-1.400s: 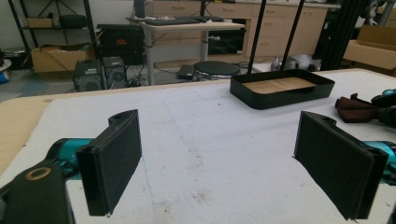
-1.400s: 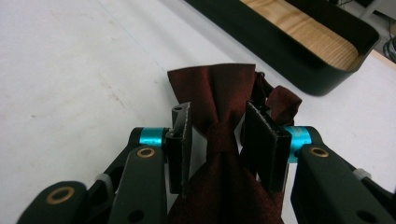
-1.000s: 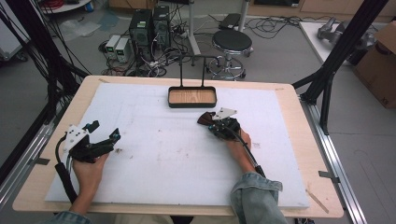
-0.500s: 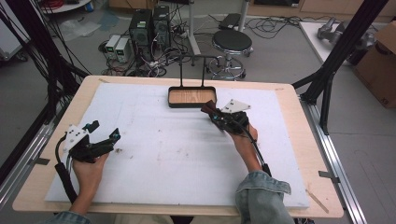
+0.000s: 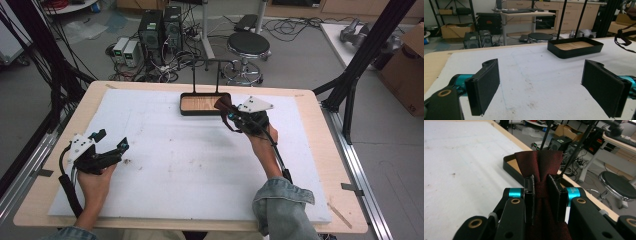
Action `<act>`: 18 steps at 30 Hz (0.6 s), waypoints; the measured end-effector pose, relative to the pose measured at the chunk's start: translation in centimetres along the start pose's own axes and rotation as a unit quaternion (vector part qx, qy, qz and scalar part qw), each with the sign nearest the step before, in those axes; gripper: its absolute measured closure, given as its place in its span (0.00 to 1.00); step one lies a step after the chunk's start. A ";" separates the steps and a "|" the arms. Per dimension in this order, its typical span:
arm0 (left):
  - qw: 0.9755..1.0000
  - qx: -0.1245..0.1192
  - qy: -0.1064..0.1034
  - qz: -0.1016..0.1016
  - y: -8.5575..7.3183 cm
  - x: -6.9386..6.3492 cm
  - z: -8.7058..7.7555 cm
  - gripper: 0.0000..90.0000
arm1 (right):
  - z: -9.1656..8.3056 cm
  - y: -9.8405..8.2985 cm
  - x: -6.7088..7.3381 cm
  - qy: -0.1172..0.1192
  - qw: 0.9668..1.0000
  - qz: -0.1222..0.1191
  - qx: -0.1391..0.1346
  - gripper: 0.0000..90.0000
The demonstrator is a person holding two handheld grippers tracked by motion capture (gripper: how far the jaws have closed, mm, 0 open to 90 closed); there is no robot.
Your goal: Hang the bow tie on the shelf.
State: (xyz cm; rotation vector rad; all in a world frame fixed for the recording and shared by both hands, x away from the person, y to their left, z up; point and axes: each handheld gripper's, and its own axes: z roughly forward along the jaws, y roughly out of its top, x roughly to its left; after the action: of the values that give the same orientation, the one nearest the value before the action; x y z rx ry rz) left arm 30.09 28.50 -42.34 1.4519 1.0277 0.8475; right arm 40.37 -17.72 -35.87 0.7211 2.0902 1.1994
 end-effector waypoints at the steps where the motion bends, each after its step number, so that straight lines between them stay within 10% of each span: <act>1: 1.000 0.000 0.000 0.000 0.0 0.0 0.0 0.17 | 0.0 0.0 0.0 0.000 1.000 0.000 0.000 0.85; 18: 1.000 0.001 0.000 0.000 0.0 0.0 0.0 0.17 | -0.1 1.8 -2.3 -0.014 1.000 0.005 -0.027 0.85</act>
State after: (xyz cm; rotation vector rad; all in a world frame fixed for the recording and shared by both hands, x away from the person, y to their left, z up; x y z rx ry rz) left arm 30.11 28.50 -42.36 1.4537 1.0297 0.8459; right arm 42.07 -18.62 -33.73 0.7195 2.0264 1.2383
